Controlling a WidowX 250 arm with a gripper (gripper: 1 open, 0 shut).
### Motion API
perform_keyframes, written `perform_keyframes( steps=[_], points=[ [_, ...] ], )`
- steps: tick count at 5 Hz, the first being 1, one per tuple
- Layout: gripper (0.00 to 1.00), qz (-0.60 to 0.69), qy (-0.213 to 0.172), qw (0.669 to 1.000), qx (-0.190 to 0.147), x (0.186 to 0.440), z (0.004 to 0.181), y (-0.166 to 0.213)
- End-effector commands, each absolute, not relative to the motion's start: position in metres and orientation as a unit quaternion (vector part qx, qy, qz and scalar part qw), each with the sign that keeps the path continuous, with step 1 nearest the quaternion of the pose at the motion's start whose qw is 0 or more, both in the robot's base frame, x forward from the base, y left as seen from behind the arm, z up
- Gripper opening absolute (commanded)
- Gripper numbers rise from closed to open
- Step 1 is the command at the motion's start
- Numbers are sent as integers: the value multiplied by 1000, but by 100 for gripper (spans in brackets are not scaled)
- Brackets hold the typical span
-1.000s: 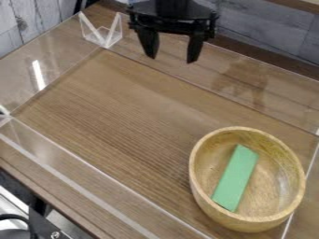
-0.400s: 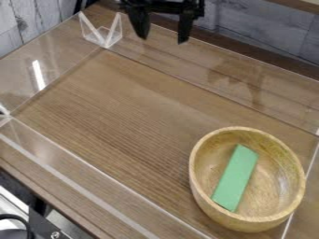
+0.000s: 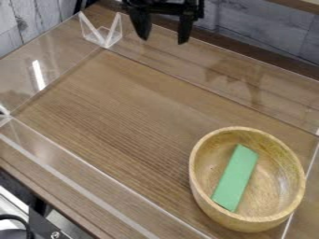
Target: Put green object into wooden bowl
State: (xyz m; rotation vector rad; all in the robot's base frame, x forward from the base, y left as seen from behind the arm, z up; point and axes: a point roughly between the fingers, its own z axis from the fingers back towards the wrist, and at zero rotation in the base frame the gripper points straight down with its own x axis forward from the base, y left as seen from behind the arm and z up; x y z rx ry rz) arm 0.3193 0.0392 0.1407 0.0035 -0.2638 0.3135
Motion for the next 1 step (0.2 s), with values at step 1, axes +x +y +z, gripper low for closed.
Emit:
perform_keyframes(
  steps=[1],
  points=[
    [100,150,-149,977,2,327,145,40]
  ],
)
